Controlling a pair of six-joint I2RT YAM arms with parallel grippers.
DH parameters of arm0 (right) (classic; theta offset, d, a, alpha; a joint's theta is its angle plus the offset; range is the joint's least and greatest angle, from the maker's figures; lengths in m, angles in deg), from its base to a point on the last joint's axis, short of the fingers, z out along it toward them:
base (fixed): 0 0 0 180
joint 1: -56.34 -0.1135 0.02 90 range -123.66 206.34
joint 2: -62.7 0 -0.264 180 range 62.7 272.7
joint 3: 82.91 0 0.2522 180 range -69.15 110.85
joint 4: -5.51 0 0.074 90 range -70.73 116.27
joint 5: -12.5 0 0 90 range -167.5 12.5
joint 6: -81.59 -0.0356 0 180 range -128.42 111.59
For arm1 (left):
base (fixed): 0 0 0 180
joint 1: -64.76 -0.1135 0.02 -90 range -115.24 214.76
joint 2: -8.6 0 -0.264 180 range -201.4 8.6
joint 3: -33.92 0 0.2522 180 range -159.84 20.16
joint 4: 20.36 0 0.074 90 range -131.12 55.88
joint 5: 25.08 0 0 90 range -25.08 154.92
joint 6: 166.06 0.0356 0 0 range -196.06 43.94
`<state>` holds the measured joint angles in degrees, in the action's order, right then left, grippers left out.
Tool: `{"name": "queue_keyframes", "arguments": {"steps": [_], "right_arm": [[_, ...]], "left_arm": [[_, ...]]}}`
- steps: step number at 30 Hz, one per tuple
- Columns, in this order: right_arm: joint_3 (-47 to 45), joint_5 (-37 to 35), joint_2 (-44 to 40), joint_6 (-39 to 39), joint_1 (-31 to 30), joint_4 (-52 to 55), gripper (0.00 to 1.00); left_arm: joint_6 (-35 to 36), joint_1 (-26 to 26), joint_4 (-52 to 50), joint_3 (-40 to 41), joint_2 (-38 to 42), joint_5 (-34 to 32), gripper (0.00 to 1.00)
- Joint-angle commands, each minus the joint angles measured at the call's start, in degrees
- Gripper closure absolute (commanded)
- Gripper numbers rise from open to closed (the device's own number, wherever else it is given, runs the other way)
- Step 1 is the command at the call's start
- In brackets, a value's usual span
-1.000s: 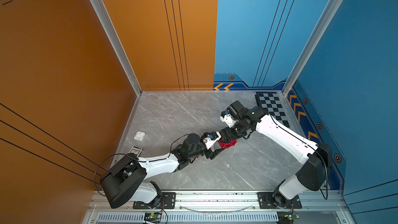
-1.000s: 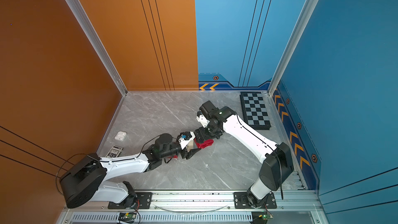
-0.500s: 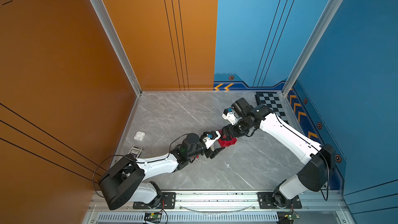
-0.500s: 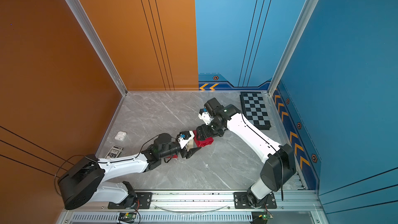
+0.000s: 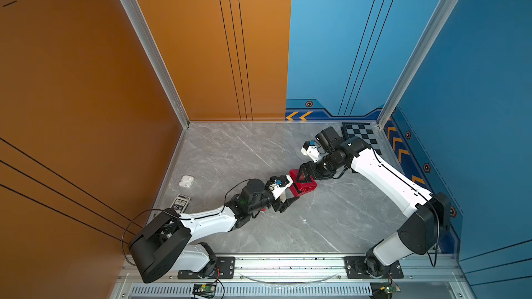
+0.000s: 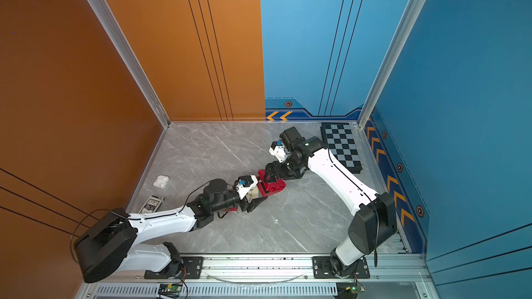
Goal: Take the necklace out of the lift-off lid jewelry box
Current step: Open the lid on the jewelry box, then place the lid at the center of the board.
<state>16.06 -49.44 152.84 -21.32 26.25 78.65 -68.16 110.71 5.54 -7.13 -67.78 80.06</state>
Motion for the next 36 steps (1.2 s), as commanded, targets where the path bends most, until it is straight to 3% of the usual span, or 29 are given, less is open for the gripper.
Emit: {"name": "queue_keyframes", "arguments": {"steps": [1,14,21,36], "right_arm": [[3.0,-0.02,-0.07,-0.66,1.19,-5.53,0.17],[6.11,-8.35,5.1,-3.91,7.65,-9.63,0.16],[4.53,-20.42,13.05,-5.5,6.91,-10.67,0.16],[0.62,-28.31,25.59,-12.5,3.86,-20.25,0.15]], "left_arm": [[0.11,0.01,0.84,0.95,1.46,3.22,0.47],[-0.56,-0.08,0.86,2.55,3.79,1.36,0.47],[-0.54,-0.08,-1.03,4.41,7.86,-2.21,0.47],[-0.04,-0.25,-6.52,6.52,14.41,-6.85,0.47]]}}
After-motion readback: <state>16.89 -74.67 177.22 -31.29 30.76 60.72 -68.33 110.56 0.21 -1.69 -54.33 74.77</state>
